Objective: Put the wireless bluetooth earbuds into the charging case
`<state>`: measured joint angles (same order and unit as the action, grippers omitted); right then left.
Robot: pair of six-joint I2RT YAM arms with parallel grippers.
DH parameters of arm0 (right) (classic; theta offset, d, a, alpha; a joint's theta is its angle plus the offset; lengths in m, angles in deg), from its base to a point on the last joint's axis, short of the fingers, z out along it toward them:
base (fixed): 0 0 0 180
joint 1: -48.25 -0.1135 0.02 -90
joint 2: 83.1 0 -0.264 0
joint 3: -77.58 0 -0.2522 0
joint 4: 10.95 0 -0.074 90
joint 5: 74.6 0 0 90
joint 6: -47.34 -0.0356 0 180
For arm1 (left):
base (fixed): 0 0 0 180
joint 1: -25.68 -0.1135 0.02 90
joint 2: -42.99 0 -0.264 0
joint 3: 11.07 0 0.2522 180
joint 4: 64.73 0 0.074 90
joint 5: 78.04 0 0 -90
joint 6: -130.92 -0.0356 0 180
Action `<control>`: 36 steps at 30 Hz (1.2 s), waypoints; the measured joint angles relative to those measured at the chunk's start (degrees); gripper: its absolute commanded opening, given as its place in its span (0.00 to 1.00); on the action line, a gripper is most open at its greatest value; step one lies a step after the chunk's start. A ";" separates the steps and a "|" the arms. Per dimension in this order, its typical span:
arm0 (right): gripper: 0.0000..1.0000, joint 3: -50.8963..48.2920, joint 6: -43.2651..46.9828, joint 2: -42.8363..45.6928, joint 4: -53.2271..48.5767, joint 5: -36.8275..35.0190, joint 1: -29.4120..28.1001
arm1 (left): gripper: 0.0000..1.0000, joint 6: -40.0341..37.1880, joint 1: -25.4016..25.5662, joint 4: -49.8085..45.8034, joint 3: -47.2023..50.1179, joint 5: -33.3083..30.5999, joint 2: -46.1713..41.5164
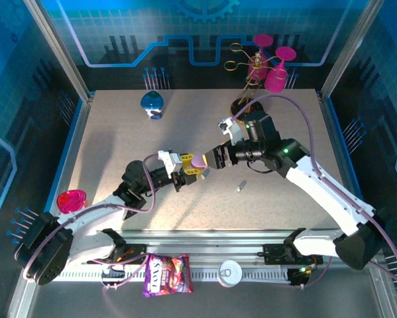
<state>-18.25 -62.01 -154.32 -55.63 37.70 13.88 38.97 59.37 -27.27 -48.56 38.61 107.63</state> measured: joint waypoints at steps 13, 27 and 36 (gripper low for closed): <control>0.54 -18.84 -36.96 1.46 31.26 21.11 6.25 | 0.23 -0.33 0.00 4.94 -0.04 -1.38 1.86; 0.17 -23.58 -52.48 0.04 48.63 24.72 5.84 | 0.32 -1.01 -0.33 9.62 -0.76 -2.23 4.81; 0.17 -24.72 -49.20 -0.35 48.74 23.32 8.92 | 0.96 -1.33 -0.26 6.88 -0.98 -2.54 4.83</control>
<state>-42.97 -111.21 -154.67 -6.89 61.03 22.79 37.63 59.11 -20.39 -49.55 36.07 112.46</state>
